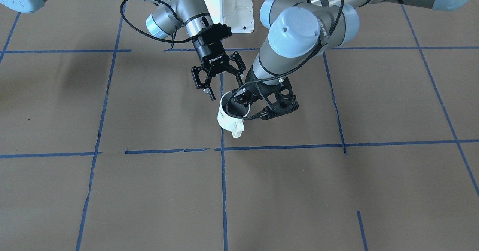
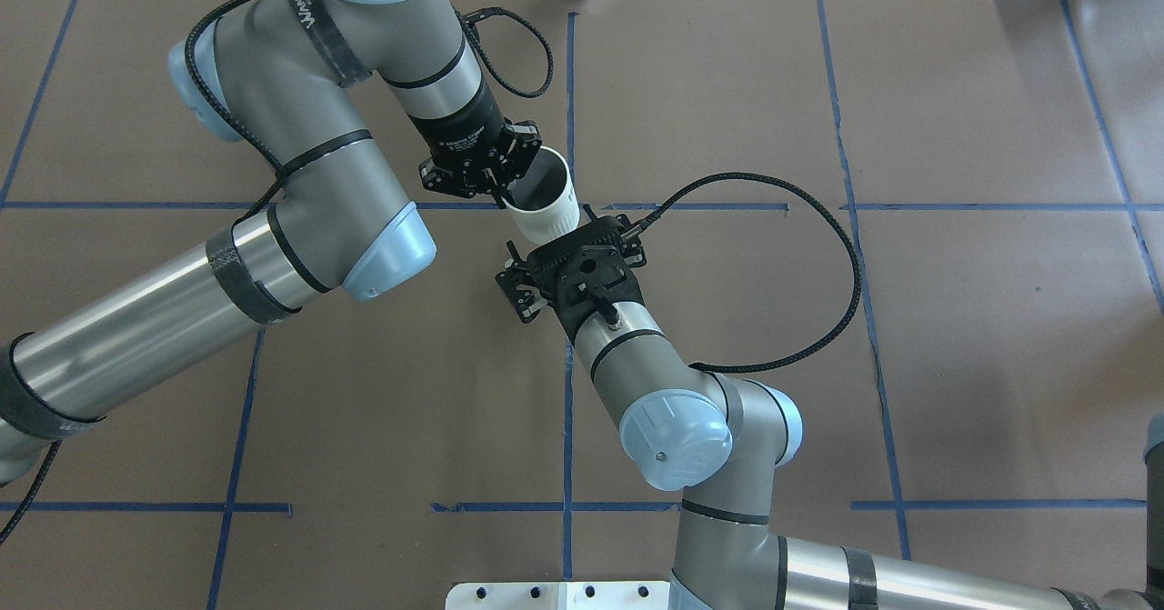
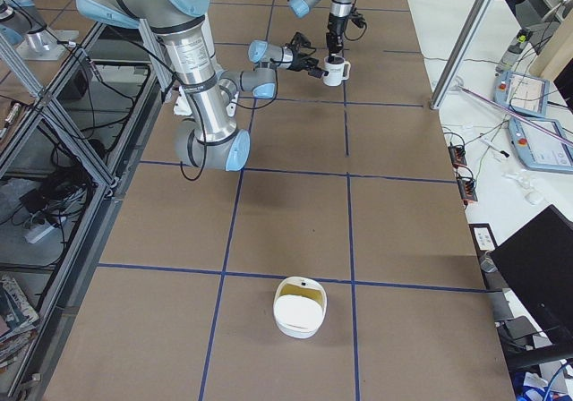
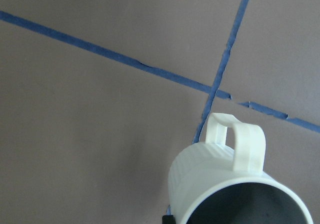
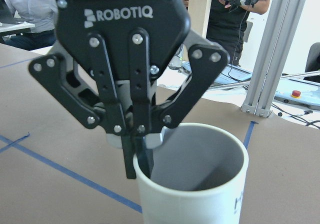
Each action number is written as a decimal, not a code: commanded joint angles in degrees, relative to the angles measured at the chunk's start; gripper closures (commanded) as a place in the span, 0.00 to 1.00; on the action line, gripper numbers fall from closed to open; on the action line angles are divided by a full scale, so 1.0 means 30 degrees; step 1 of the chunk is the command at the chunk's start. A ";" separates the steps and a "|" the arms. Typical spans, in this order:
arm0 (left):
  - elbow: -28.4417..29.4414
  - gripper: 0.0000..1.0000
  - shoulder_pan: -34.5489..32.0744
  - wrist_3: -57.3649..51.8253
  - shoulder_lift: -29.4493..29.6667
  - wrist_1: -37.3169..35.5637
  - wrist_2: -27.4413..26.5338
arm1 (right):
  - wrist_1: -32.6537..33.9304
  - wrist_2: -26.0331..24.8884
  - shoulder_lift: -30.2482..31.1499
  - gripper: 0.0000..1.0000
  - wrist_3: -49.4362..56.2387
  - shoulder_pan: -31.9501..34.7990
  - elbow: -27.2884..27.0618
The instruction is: Left arm hands cup to right arm to dump lemon
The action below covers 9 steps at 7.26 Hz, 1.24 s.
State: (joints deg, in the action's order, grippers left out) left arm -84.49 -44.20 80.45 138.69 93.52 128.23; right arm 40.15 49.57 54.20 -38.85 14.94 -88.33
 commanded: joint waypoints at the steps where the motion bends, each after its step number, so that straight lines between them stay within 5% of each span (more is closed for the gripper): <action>1: 0.1385 1.00 -0.1344 -0.1177 0.0057 0.0789 0.0001 | -0.0197 -0.0029 0.0008 0.01 -0.0145 0.0001 0.0001; 5: 0.0109 1.00 -0.4419 -0.7461 -0.1980 -0.2544 0.0529 | -0.0112 0.0754 -0.0167 0.00 -0.0088 0.0291 -0.0234; 7: -0.2641 1.00 -0.5449 -1.0544 -0.5171 -0.2668 0.0529 | 0.1835 0.5079 -0.0109 0.00 -0.0612 0.2100 -0.0234; 9: -0.5105 1.00 -0.6210 -1.3210 -0.8509 -0.2640 0.0529 | 0.6836 0.8650 0.0007 0.00 -0.1171 0.4440 -0.1105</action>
State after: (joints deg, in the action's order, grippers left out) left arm -95.36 -61.31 45.87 119.30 85.61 129.82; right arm 51.85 68.31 53.96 -41.69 23.88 -89.81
